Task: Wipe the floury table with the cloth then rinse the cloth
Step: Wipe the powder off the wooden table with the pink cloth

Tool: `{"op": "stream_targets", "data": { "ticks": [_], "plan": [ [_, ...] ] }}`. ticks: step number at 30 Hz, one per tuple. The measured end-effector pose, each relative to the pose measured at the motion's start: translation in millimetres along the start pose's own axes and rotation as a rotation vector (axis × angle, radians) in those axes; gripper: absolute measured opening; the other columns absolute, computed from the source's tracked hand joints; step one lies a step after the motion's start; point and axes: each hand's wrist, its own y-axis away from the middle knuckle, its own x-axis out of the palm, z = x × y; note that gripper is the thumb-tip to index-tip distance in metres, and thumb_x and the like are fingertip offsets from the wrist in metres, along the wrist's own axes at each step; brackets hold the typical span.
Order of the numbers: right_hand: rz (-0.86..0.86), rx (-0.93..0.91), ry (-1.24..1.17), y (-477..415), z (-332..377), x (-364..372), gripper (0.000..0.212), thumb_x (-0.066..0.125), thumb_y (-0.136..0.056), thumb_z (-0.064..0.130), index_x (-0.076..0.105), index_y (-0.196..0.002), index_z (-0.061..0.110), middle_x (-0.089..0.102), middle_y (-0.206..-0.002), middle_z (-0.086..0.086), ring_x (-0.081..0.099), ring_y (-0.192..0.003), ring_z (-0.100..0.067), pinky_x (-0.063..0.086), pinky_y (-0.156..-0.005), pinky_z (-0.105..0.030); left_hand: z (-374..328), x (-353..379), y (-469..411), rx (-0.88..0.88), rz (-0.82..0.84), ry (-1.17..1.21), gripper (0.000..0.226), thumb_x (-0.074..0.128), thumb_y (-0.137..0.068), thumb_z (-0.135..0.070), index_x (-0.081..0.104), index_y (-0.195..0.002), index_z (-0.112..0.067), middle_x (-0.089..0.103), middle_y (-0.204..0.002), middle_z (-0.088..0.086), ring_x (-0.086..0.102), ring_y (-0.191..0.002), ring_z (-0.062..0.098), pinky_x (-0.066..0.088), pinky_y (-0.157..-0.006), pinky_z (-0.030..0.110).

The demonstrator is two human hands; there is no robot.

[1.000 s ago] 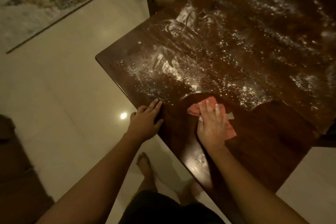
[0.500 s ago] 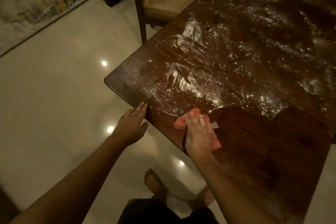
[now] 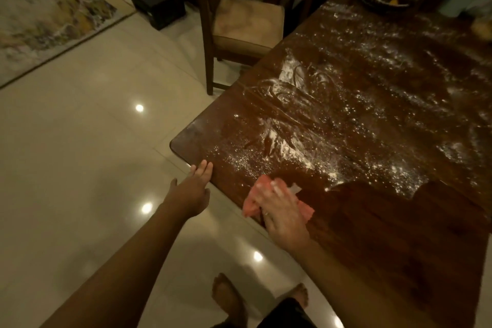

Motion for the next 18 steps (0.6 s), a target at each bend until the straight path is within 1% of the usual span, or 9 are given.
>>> {"op": "stream_targets", "data": {
  "ticks": [2,4,6,8,10,12,15,17,18],
  "plan": [
    [0.158,-0.238,0.022,5,-15,-13,0.059,0.043,-0.096,0.027,0.033,-0.152,0.043,0.026,-0.162,0.018,0.012,-0.155,-0.017,0.008,-0.123,-0.050,2,-4,-2,0.004,0.010,-0.021,0.063,0.032,-0.105,-0.026,-0.003,-0.157,-0.026,-0.008,-0.165,-0.008,-0.002,-0.152,0.020,0.013,-0.117,0.060],
    [0.175,-0.264,0.030,2,-39,-27,0.062,0.041,-0.092,0.024,0.037,-0.149,0.046,0.029,-0.160,0.020,0.014,-0.154,-0.015,0.009,-0.123,-0.048,4,-7,-3,0.010,0.029,-0.038,0.062,0.029,-0.105,-0.023,-0.004,-0.157,-0.025,-0.008,-0.165,-0.007,-0.002,-0.152,0.021,0.012,-0.117,0.058],
    [0.083,-0.030,0.012,-9,-52,-34,0.060,0.033,-0.093,0.024,0.038,-0.148,0.047,0.027,-0.160,0.021,0.012,-0.154,-0.013,0.011,-0.124,-0.051,4,-8,-3,0.016,0.032,-0.051,0.061,0.028,-0.105,-0.022,-0.004,-0.157,-0.025,-0.008,-0.165,-0.006,-0.001,-0.153,0.021,0.012,-0.118,0.057],
    [-0.026,0.230,0.012,-34,-40,-29,0.054,0.026,-0.098,0.031,0.038,-0.150,0.042,0.026,-0.159,0.018,0.013,-0.154,-0.019,0.012,-0.123,-0.056,3,-8,-3,0.013,0.030,-0.051,0.061,0.028,-0.105,-0.021,-0.003,-0.157,-0.025,-0.008,-0.165,-0.006,-0.001,-0.153,0.022,0.012,-0.118,0.056],
    [-0.101,0.264,0.030,-62,-11,-14,0.050,0.028,-0.101,0.030,0.037,-0.151,0.036,0.029,-0.158,0.011,0.019,-0.153,-0.027,0.017,-0.121,-0.058,4,-7,-1,0.011,0.026,-0.046,0.062,0.028,-0.104,-0.018,-0.004,-0.157,-0.026,-0.009,-0.165,-0.007,-0.002,-0.153,0.020,0.012,-0.118,0.056],
    [-0.111,0.046,-0.012,-81,10,2,0.052,0.039,-0.100,0.021,0.037,-0.150,0.036,0.035,-0.158,0.009,0.024,-0.152,-0.028,0.021,-0.120,-0.059,5,-6,2,0.008,0.008,-0.051,0.064,0.029,-0.103,-0.016,-0.005,-0.157,-0.029,-0.009,-0.165,-0.010,-0.002,-0.152,0.016,0.013,-0.118,0.056],
    [0.143,-0.387,-0.019,-90,3,-1,0.060,0.050,-0.094,0.013,0.044,-0.146,0.042,0.036,-0.158,0.017,0.020,-0.153,-0.020,0.011,-0.124,-0.052,7,-8,5,-0.007,-0.021,-0.066,0.066,0.031,-0.103,-0.017,-0.004,-0.157,-0.032,-0.006,-0.164,-0.013,0.001,-0.152,0.011,0.011,-0.118,0.054],
    [0.283,-0.540,-0.104,-100,-23,-18,0.056,0.054,-0.089,0.009,0.058,-0.135,0.040,0.046,-0.151,0.018,0.024,-0.152,-0.016,0.013,-0.124,-0.052,7,-13,5,-0.014,-0.038,-0.076,0.065,0.033,-0.103,-0.020,-0.001,-0.157,-0.033,-0.001,-0.164,-0.014,0.004,-0.151,0.009,0.009,-0.119,0.051],
    [0.308,-0.552,-0.118,-108,-37,-26,0.053,0.055,-0.087,0.008,0.064,-0.128,0.040,0.052,-0.146,0.019,0.027,-0.150,-0.014,0.016,-0.123,-0.054,8,-18,3,-0.020,-0.047,-0.070,0.064,0.035,-0.103,-0.022,0.001,-0.157,-0.031,0.002,-0.164,-0.013,0.005,-0.151,0.009,0.008,-0.120,0.050]
  ]
}}
